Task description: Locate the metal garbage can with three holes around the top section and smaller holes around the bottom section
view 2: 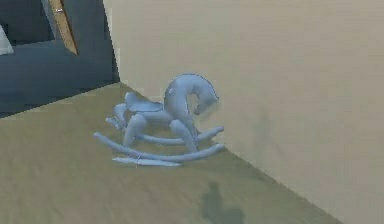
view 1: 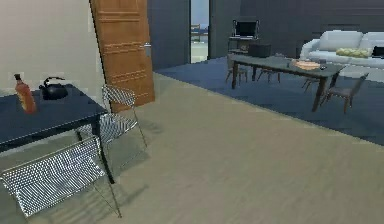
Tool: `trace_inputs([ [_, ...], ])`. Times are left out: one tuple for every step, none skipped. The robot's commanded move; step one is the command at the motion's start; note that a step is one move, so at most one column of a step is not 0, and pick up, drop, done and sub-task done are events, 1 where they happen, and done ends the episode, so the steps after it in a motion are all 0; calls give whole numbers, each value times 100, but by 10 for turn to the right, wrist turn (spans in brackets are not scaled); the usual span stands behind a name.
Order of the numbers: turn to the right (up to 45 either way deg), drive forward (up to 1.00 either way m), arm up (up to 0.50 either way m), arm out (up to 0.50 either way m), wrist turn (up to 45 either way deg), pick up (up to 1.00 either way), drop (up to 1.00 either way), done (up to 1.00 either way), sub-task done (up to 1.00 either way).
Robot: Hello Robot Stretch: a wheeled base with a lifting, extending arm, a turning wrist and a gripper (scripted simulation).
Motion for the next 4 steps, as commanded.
trace_inputs([
  [0, 80, 0, 0, 0, 0, 0, 0, 0],
  [0, 100, 0, 0, 0, 0, 0, 0, 0],
  [30, 0, 0, 0, 0, 0, 0, 0, 0],
  [0, 55, 0, 0, 0, 0, 0, 0, 0],
])
